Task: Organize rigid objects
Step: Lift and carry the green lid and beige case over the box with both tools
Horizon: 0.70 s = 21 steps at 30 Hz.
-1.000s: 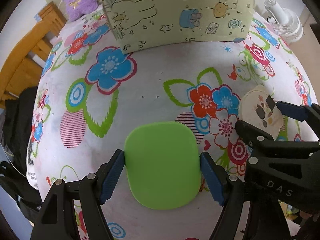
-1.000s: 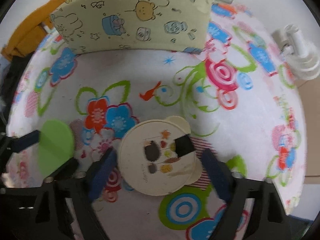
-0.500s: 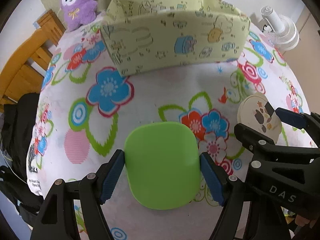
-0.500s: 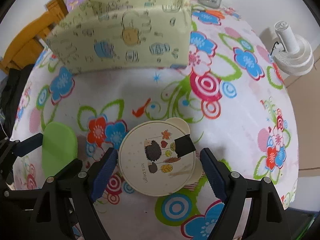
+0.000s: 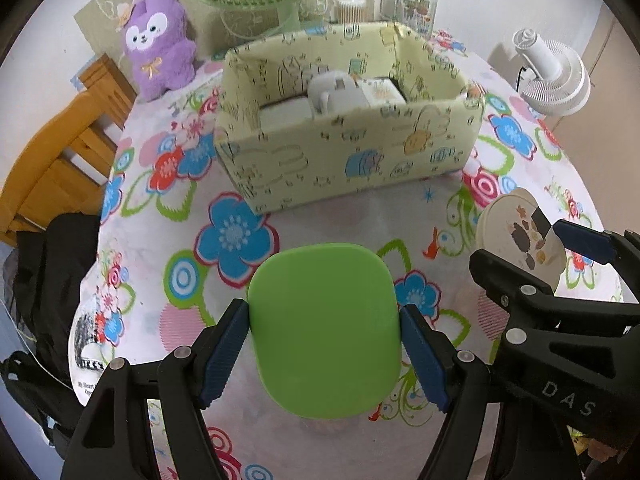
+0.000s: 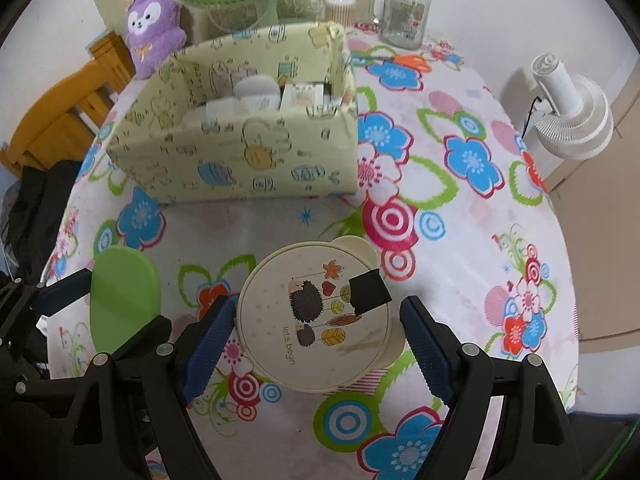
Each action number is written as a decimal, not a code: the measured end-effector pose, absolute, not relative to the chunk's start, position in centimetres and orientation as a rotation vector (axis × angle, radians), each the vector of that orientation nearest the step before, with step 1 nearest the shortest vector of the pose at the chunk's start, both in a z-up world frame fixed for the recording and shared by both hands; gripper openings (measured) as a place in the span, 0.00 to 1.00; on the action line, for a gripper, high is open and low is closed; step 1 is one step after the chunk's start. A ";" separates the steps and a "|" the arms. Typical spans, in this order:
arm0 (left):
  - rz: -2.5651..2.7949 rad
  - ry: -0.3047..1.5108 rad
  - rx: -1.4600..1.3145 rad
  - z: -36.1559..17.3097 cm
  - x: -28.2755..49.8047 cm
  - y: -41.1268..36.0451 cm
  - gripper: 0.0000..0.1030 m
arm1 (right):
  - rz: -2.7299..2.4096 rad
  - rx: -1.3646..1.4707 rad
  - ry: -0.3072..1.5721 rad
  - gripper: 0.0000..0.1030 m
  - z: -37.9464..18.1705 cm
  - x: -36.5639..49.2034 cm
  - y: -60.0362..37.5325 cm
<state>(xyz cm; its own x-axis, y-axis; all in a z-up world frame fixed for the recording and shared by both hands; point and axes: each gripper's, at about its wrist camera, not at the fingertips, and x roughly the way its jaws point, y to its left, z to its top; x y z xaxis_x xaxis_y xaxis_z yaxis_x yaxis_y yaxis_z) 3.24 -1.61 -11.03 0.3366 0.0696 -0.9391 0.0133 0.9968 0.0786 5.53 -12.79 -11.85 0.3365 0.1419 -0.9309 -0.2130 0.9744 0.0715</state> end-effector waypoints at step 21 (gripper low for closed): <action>-0.001 1.136 0.086 -6.0 3.8 -2.9 0.76 | 0.245 -0.045 1.088 0.83 -5.6 5.7 -11.8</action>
